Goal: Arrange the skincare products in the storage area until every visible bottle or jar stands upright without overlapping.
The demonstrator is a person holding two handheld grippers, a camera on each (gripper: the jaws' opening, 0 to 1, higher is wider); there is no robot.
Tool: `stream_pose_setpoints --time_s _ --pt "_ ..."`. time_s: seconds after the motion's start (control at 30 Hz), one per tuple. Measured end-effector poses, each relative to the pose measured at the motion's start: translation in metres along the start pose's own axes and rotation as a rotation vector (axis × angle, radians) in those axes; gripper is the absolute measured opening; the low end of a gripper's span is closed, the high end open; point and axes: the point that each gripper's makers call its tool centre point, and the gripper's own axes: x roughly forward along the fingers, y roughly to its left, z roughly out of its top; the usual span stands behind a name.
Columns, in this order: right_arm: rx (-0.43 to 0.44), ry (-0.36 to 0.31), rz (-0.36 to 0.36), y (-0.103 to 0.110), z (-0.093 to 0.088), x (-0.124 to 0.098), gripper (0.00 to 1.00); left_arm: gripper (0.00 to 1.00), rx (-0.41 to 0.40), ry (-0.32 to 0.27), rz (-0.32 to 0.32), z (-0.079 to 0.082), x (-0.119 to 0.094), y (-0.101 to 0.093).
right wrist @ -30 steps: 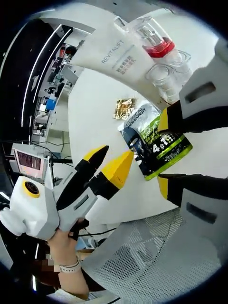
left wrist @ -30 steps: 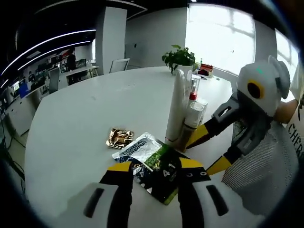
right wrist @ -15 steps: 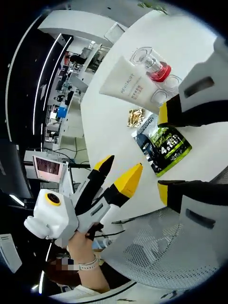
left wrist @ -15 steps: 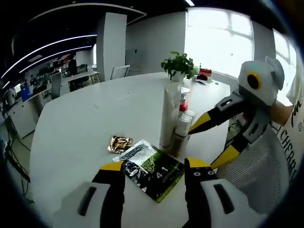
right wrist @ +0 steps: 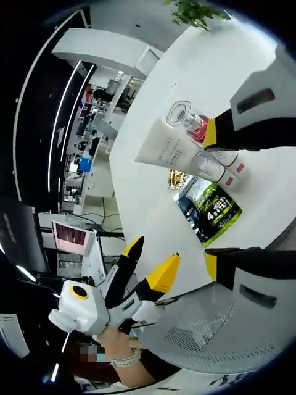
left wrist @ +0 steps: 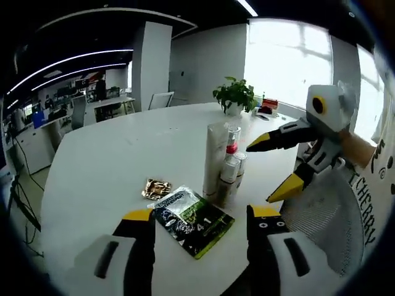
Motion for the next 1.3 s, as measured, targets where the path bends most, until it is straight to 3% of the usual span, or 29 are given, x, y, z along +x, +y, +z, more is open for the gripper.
stream_pose_setpoints --time_s 0.13,0.4,0.7,1.3 --pt "0.022 0.004 -0.04 -0.011 -0.004 -0.006 0.76 0.63 -0.006 0.002 0.013 -0.001 -0.004 0.001" --pt "0.062 0.043 -0.07 -0.021 -0.016 -0.013 0.83 0.7 -0.027 0.009 0.047 -0.008 -0.009 0.007" --pt "0.088 0.087 -0.035 -0.013 -0.029 -0.011 0.96 0.78 -0.041 0.011 0.053 -0.013 -0.014 0.011" --pt "0.126 0.108 -0.018 -0.009 -0.035 -0.008 0.99 0.93 -0.078 0.038 0.065 -0.026 -0.026 0.008"
